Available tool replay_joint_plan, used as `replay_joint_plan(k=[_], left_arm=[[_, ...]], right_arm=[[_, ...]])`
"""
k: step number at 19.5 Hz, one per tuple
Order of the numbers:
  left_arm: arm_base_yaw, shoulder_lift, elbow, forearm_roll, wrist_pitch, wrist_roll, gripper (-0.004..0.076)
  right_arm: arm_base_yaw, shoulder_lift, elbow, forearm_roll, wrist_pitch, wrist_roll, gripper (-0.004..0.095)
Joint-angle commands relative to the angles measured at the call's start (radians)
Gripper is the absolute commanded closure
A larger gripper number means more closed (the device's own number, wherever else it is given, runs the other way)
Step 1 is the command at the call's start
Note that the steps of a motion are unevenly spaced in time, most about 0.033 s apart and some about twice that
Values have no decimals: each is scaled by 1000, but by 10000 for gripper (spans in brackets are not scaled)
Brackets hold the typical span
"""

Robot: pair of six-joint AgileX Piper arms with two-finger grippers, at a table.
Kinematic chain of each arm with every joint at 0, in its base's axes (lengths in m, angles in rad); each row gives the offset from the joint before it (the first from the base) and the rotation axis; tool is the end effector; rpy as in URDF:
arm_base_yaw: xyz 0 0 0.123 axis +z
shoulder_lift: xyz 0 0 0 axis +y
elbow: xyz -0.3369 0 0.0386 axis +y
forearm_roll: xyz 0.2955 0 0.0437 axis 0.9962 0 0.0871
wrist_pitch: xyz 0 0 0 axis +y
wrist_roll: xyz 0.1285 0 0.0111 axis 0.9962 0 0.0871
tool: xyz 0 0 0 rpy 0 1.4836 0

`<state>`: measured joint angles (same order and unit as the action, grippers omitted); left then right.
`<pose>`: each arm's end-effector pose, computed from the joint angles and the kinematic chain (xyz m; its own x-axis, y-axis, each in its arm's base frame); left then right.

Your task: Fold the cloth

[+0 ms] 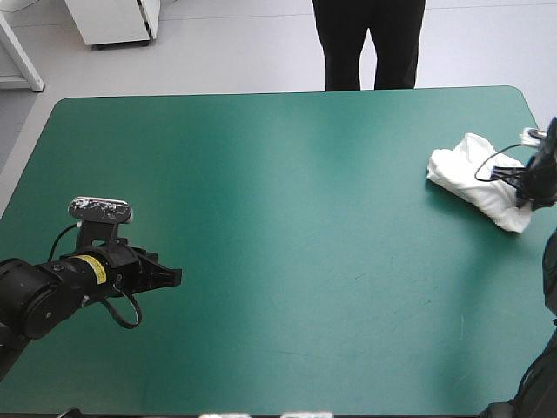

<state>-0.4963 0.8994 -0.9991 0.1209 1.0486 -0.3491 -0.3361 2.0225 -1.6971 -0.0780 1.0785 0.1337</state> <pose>0.1771 -0.0805 0.3865 -0.7557 0.0874 -0.6490 0.2070 0.9721 -0.1101 0.4768 -0.1759 0.2317 -0.8758 0.4081 -0.2578 0.4320 0.9009 -0.0417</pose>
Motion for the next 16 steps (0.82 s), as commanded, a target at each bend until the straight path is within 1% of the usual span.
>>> replay_joint_plan(k=[1, 3, 8, 9, 10, 12, 13, 14, 15, 16], left_arm=[[0, -9, -20, 3, -57, 0, 734], [0, -9, -20, 3, -66, 4, 734], [0, -9, -20, 1, -78, 4, 734], [0, -9, -20, 1, -78, 4, 734], [0, -9, -20, 1, -78, 4, 734], [0, -9, -20, 1, -78, 4, 734], [0, -9, -20, -2, -78, 4, 734], [0, -9, -20, -4, -78, 4, 734], [0, -9, -20, -4, -78, 4, 734], [0, -9, -20, -4, -78, 4, 734]], right_arm=[[-111, -104, 30, -45, -27, -5, 925], [-150, -106, 50, -43, -27, -9, 925], [-157, -106, 48, -30, -29, -24, 918], [-157, -106, 48, -24, -29, -37, 905], [-157, -106, 48, -21, -16, -53, 871], [-157, -106, 48, -17, 11, -55, 761], [-157, -106, 48, -17, 23, -55, 678], [-157, -106, 48, -17, 32, -53, 566], [-157, -115, 48, -14, 40, -28, 411], [-157, -121, 48, -14, 40, -13, 333]])
